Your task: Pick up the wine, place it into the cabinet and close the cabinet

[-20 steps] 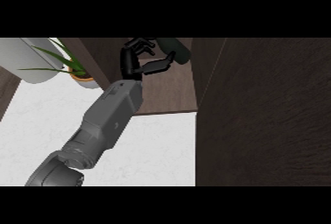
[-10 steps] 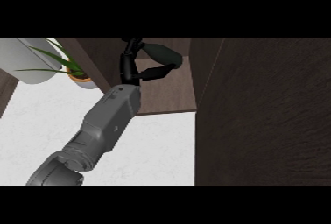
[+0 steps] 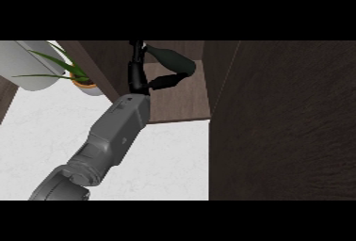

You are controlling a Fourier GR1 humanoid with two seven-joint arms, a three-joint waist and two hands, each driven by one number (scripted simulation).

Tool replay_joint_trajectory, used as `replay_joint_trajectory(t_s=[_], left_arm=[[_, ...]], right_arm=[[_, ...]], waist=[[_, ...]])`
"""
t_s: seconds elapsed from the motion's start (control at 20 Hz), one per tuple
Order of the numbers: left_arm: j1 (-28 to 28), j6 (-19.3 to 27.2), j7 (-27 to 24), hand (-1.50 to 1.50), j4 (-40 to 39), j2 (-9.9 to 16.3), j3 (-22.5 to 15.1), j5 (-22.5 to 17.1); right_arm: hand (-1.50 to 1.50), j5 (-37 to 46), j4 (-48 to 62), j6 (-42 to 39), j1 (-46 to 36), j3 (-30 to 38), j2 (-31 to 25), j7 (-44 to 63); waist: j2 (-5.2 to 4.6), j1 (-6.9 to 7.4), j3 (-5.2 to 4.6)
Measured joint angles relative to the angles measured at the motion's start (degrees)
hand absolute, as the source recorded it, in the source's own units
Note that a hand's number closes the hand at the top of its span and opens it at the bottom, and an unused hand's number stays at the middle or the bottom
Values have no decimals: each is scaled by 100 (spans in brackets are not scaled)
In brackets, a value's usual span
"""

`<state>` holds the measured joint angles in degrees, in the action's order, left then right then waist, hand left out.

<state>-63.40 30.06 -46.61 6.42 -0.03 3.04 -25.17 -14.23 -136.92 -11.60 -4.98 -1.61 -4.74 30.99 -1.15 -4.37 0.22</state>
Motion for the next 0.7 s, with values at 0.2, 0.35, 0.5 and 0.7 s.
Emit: replay_joint_trajectory(t_s=[0.2,0.35,0.5,0.7], left_arm=[[19,-67,-99,-150,34,-2,40,0],[36,-158,-163,-150,43,-1,28,40],[40,-289,-194,-150,45,-2,29,62],[40,-516,-233,-150,45,-3,2,111]], right_arm=[[-150,-8,-7,55,-70,12,9,60],[-150,-10,-24,45,3,-47,17,74],[-150,-18,-36,90,-72,-29,6,139],[-150,-9,-34,82,-57,-65,-8,136]], waist=[[1,-5,-1],[5,-8,-2],[5,-6,-4],[2,1,-9]])
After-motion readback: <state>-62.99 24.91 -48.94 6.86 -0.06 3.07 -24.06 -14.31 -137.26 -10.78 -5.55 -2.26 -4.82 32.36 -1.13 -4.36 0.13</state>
